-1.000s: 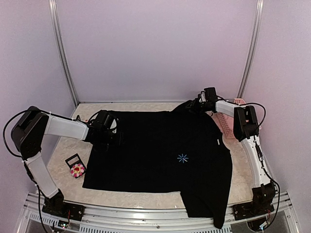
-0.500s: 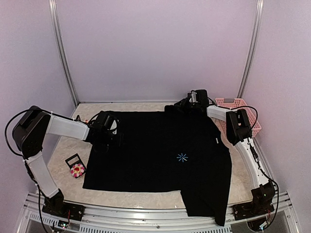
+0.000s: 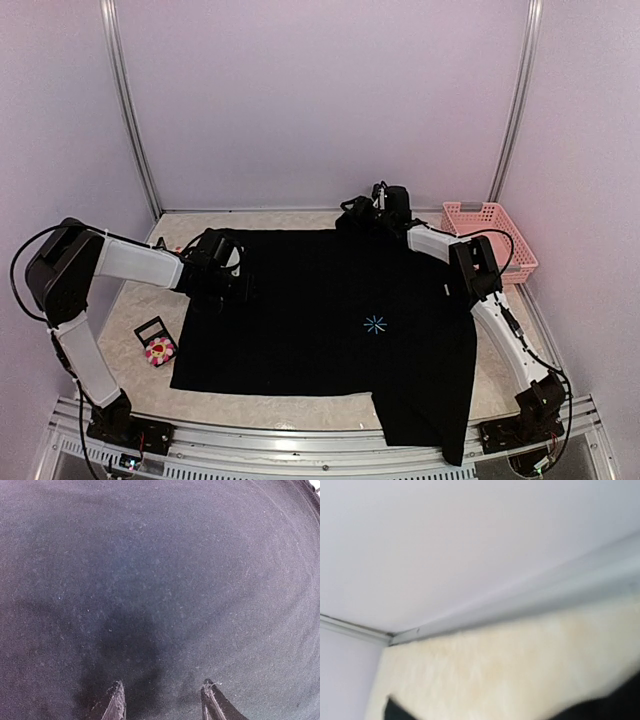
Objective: Pin the brooch onto the clothing
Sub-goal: Smooth out the flattened clothing at the center of the board.
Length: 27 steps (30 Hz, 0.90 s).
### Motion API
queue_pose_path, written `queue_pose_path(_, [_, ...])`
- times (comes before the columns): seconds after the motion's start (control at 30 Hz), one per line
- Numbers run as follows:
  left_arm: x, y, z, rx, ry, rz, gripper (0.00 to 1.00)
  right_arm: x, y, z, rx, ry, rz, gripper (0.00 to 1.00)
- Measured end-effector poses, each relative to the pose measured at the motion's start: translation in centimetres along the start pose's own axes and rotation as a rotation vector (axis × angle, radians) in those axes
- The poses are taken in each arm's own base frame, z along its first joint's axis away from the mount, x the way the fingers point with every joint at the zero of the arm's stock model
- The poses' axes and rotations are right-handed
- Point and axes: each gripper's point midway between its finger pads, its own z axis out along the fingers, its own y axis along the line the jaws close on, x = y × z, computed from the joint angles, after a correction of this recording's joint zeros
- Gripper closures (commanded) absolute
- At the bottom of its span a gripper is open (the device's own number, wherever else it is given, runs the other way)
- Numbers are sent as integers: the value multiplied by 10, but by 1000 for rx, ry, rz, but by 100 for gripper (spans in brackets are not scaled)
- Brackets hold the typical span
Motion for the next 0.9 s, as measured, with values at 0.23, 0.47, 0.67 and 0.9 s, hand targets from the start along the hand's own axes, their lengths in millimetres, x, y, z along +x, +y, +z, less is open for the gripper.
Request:
queue_pose_path(0.23, [0,1,0,-2,1,0,51,-46,40,-4,-58,-240,-243,11])
queue_pose_path(0.47, [0,3,0,-14,0,0,52,-67,73,-17,-30,-269,-408,13])
queue_pose_path(0.67, [-1,7,-5,-40,-4,0,51,-66,100,-67,177,-127,-502,39])
queue_pose_path(0.9, [-13,4,-24,-39,-54,-15,52,-29,73,-145,464,63,-533,84])
